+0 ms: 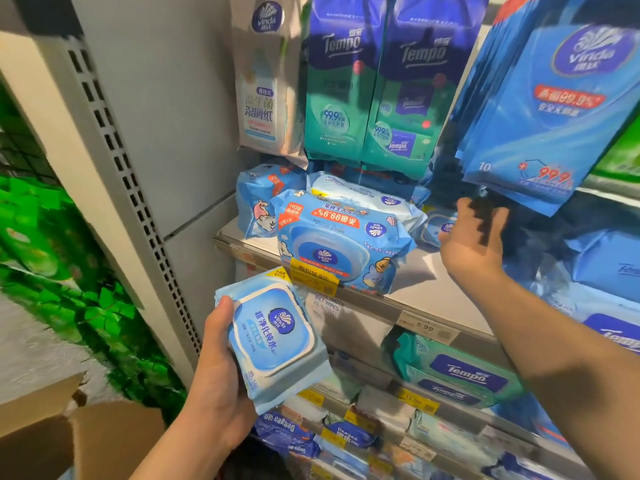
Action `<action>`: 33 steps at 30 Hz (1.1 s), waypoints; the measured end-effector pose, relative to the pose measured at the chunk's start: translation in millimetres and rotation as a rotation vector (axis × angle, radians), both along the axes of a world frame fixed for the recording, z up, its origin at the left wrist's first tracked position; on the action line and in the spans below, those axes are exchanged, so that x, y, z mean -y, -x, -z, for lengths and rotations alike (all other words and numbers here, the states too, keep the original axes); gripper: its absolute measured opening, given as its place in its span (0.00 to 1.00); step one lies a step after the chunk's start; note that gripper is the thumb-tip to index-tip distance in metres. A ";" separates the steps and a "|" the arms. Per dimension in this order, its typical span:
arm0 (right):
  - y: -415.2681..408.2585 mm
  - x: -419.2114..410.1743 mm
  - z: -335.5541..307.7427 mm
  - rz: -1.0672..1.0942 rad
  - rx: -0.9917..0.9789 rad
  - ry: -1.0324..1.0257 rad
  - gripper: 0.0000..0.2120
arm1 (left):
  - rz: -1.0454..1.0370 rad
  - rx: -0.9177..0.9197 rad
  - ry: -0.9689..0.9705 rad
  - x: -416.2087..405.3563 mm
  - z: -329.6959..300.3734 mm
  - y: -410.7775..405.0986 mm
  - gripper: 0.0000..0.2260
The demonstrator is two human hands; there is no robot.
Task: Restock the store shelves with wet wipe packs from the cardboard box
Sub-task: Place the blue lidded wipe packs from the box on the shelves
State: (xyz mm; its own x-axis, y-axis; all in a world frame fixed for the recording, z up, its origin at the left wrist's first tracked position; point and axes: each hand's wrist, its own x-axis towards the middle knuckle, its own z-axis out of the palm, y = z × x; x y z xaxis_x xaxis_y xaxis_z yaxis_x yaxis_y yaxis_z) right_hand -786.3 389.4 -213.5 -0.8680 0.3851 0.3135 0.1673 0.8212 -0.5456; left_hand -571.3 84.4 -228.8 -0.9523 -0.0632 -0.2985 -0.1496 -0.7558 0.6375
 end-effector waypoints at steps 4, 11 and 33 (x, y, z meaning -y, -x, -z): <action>-8.3 16.7 -17.3 0.078 0.045 -0.109 0.27 | 0.008 0.019 0.028 -0.2 0.3 -3.8 0.28; -89.6 69.3 -30.0 -0.107 -0.404 0.087 0.14 | 0.065 0.024 0.073 -0.6 -7.2 -7.0 0.30; -205.9 132.4 -37.0 -0.581 0.579 0.855 0.36 | 0.095 0.016 0.258 -13.3 1.8 2.6 0.40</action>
State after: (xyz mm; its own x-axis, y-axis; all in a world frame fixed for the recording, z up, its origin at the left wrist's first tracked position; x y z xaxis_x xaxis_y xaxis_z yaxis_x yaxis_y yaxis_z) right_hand -580.4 257.0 -176.6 -0.9099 -0.2199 -0.3517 0.2925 0.2611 -0.9199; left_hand -573.9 97.7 -230.6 -0.9528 -0.0496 -0.2995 -0.2241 -0.5506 0.8042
